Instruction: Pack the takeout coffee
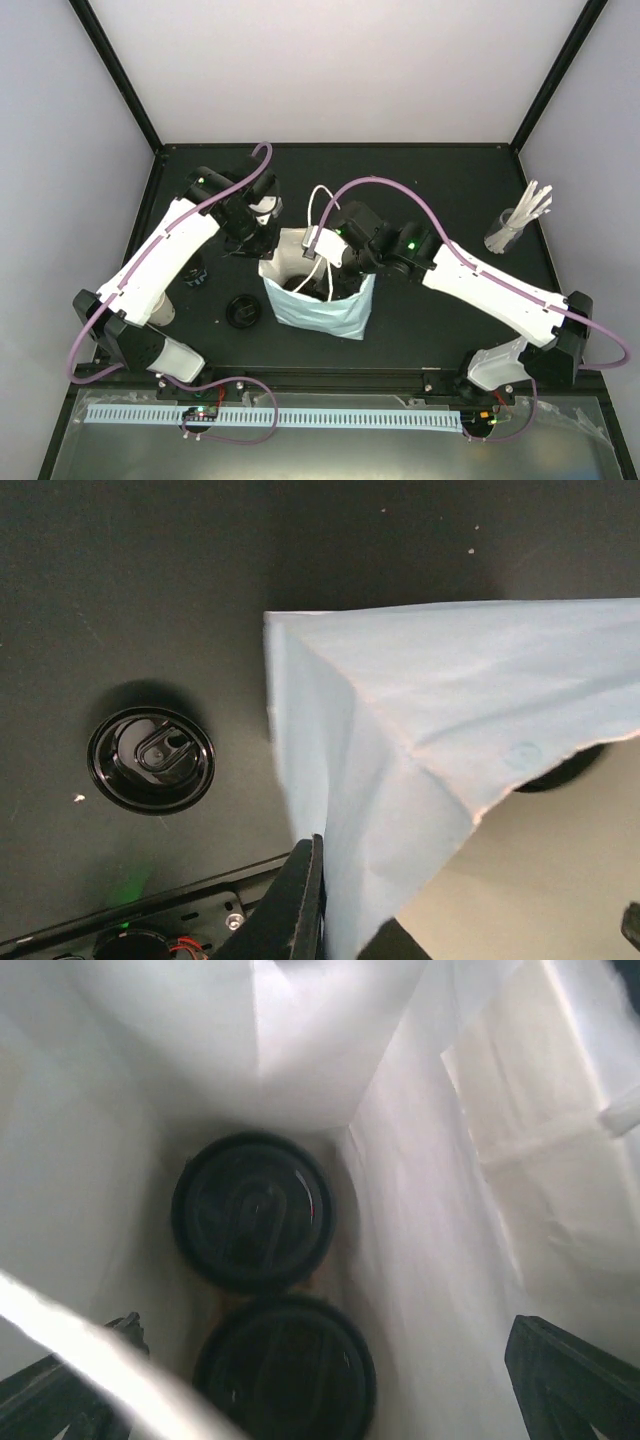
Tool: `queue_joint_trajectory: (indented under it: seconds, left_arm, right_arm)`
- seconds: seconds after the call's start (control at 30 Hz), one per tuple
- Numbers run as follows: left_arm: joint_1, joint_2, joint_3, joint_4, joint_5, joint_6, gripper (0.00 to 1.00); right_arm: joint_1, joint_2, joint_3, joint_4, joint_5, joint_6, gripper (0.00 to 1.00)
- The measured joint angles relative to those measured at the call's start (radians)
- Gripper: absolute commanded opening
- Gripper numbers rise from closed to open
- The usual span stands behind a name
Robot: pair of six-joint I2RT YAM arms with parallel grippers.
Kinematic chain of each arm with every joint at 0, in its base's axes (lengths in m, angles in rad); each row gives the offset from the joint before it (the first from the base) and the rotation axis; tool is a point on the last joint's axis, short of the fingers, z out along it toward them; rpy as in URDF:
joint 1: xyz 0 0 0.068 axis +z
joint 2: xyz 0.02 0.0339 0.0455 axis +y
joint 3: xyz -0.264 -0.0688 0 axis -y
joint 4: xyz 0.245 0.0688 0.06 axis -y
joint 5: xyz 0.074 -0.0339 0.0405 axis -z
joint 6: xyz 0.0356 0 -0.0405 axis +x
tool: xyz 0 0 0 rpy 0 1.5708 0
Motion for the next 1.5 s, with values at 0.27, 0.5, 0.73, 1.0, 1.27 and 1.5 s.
queue_joint_trajectory:
  seconds: [0.27, 0.5, 0.73, 1.0, 1.27, 1.5]
  left_arm:
    - [0.001, 0.009, 0.016, -0.003, -0.016, 0.006, 0.01]
    - [0.001, 0.015, 0.026, -0.004, -0.029, 0.008, 0.02]
    - [0.005, 0.043, 0.046, -0.007, -0.040, 0.018, 0.02]
    - [0.010, 0.087, 0.104, -0.015, -0.072, 0.040, 0.02]
    - [0.031, 0.194, 0.228, -0.015, -0.098, 0.072, 0.02]
    - [0.045, 0.297, 0.350, -0.014, -0.101, 0.085, 0.02]
  right_arm:
    - [0.000, -0.056, -0.030, 0.075, -0.039, 0.005, 1.00]
    - [0.000, -0.070, -0.031, 0.094, -0.048, 0.003, 1.00]
    - [0.000, -0.122, -0.018, 0.111, -0.056, -0.005, 1.00]
    - [0.000, -0.172, -0.010, 0.121, -0.037, -0.016, 1.00]
    - [-0.002, -0.234, -0.010, 0.138, 0.065, -0.037, 1.00]
    - [-0.036, -0.273, -0.013, 0.157, 0.187, -0.034, 1.00]
